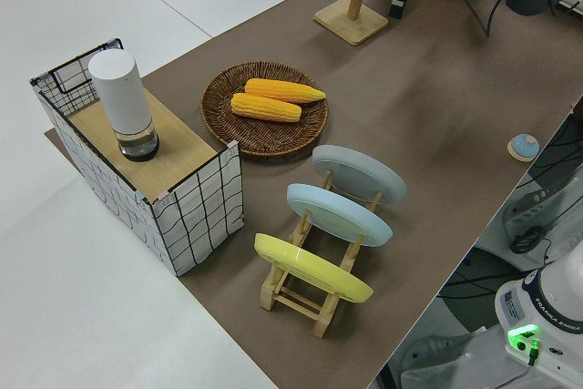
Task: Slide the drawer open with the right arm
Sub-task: 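Pull the drawer handle toward the robot with the right gripper, then open the right gripper and release the drawer handle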
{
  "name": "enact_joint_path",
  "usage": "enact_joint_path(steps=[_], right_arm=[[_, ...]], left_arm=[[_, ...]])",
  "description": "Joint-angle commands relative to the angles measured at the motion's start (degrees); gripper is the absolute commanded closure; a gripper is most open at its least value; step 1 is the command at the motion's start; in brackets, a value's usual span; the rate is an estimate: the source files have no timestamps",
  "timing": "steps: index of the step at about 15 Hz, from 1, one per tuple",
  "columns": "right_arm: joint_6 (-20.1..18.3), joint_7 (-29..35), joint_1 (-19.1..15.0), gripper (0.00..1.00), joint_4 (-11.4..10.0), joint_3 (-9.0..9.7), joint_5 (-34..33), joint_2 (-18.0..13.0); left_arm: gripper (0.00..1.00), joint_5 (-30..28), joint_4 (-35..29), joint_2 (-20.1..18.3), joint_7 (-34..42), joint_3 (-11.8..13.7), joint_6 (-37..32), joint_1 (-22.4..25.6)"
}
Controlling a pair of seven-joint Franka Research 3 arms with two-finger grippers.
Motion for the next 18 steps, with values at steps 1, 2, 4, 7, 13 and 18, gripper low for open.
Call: enact_joint_path(steps=[1, 2, 4, 7, 13, 18], right_arm=[[1.2, 1.1, 0.7, 0.013, 5.8, -0.04, 7.6, 0.1], [1.7, 1.1, 0.6, 0.015, 7.3, -0.04, 10.1, -0.1], [2.5, 1.1, 0.5, 0.015, 10.3, -0.04, 14.5, -0.4], [3.1, 1.1, -0.4, 0.019, 12.8, -0.13, 21.0, -2.1], [9.6, -0.2, -8.7, 0.019, 13.1, -0.22, 40.4, -11.0], [10.6, -2.3, -16.2, 0.017, 13.0, -0.48, 55.2, -17.0]], left_arm=[[0.01, -0.1, 0.2, -0.5, 0.4, 0.2, -1.0, 0.0], [0.01, -0.1, 0.2, -0.5, 0.4, 0.2, -0.9, 0.0], [0.01, -0.1, 0.2, -0.5, 0.4, 0.2, -0.9, 0.0], [0.01, -0.1, 0.2, -0.5, 0.4, 0.2, -0.9, 0.0], [0.01, -0.1, 0.2, -0.5, 0.4, 0.2, -1.0, 0.0], [0.01, -0.1, 0.2, -0.5, 0.4, 0.2, -0.9, 0.0]])
